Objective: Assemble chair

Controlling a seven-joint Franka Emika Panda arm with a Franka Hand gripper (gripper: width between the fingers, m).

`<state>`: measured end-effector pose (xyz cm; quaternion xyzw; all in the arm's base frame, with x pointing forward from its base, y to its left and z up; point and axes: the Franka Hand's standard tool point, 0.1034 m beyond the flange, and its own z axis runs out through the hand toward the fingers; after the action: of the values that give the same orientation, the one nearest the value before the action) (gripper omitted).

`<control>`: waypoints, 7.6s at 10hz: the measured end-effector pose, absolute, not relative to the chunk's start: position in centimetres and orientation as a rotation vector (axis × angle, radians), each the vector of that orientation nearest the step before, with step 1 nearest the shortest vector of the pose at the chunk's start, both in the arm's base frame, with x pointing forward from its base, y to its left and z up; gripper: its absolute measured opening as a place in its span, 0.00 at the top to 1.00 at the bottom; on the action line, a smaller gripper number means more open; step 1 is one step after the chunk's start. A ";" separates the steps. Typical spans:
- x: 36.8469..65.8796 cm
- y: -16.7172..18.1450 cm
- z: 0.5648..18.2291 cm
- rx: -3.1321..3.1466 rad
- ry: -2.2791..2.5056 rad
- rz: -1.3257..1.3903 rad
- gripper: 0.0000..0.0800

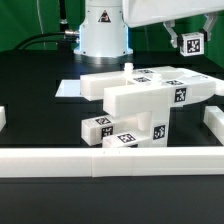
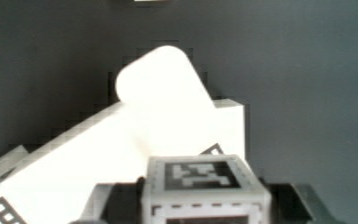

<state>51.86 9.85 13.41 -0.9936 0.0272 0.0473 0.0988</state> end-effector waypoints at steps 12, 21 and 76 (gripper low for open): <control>59.0 2.8 14.2 -2.947 -0.899 0.033 0.64; 59.9 2.6 12.8 -2.928 -0.976 0.066 0.64; 62.1 1.6 11.4 -2.885 -0.992 -0.066 0.67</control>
Offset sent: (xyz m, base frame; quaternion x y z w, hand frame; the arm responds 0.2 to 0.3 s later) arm 0.0722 -0.0422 0.0128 -0.0052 0.0562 -0.1992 0.9783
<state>62.11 1.60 11.39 -0.9445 -0.3248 -0.0217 0.0451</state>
